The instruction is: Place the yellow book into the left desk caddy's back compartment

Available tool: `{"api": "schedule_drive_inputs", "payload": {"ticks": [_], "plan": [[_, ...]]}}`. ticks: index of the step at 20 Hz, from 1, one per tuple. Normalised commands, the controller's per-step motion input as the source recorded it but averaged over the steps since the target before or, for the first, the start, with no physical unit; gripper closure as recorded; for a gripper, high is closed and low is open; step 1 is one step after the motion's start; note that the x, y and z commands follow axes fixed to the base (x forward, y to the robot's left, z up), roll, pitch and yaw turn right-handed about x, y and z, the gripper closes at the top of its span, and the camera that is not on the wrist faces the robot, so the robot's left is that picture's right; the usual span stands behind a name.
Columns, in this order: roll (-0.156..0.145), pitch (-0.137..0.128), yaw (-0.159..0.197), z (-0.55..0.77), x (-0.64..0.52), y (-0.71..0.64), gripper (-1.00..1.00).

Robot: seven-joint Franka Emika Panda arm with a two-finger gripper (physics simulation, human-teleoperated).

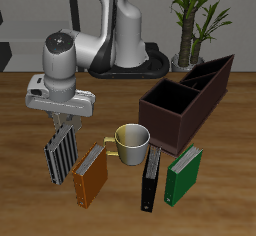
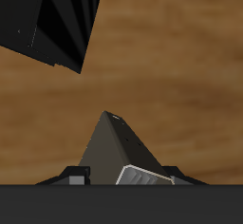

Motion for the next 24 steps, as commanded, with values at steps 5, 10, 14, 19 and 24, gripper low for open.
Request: {"api": "schedule_drive_inputs", "payload": {"ticks": [5,10,14,19,24], "plan": [[-0.016,-0.03,-0.054,0.32,-0.02,0.15,1.0],[-0.046,-0.028,-0.061,0.45,-0.05,0.14,1.0],[-0.014,-0.023,-0.049,0.71,-0.23,0.48,1.0],[-0.015,-0.077,-0.034,0.75,-0.34,0.54,1.0],[0.006,-0.089,-0.005,0.72,-0.41,0.54,1.0]]}}
